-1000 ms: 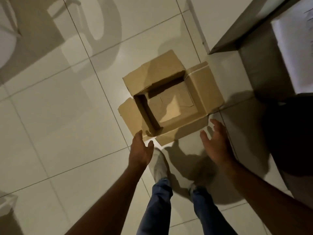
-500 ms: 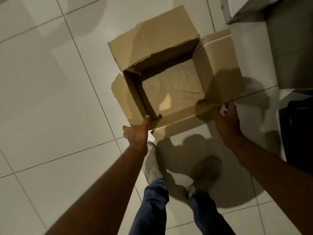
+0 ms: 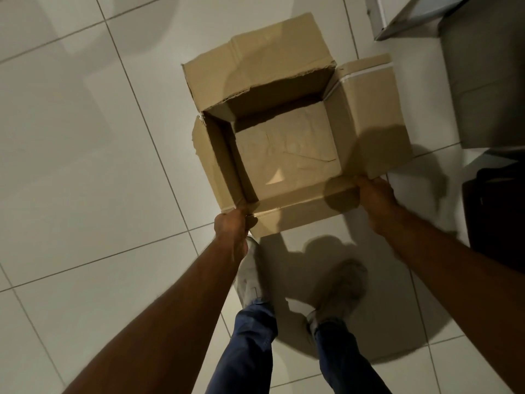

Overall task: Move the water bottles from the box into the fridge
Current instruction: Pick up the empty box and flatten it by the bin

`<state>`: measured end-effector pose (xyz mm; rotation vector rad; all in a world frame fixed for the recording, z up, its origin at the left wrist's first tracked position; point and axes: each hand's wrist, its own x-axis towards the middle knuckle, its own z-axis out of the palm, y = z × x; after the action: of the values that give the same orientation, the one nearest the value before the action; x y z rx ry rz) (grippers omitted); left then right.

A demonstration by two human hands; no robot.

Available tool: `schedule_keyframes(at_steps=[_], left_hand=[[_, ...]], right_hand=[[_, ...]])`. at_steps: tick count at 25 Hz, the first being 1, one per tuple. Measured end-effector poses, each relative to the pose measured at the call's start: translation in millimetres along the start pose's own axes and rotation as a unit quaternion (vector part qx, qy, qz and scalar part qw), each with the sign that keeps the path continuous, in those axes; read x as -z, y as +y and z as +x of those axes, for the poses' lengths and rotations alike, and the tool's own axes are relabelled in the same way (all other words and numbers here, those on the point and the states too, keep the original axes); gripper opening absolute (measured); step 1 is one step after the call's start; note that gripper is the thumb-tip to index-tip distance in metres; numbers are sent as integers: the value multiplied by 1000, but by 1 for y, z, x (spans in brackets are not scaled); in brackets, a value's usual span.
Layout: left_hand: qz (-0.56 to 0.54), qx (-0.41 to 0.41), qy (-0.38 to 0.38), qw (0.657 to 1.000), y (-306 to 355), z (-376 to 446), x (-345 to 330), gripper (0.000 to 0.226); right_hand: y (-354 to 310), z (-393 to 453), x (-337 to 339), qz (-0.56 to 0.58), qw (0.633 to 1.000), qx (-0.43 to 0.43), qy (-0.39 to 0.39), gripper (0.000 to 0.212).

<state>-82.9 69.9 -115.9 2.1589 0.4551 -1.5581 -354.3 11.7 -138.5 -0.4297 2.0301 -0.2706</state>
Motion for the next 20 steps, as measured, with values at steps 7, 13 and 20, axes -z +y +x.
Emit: schedule_keyframes(at_steps=[7,13,20], left_hand=[[-22,-21,18,999,-26,-66,41,52],[-82,3,4,997,-33,-169,87,59],[-79,-46,-93,991,6,-326,144,18]], right_hand=[[24,-75,42,51,997,-53,-31,33],[26,-180,95,82,991,-106,-20,18],[-18,-325,175,116,979,-165,-1,42]])
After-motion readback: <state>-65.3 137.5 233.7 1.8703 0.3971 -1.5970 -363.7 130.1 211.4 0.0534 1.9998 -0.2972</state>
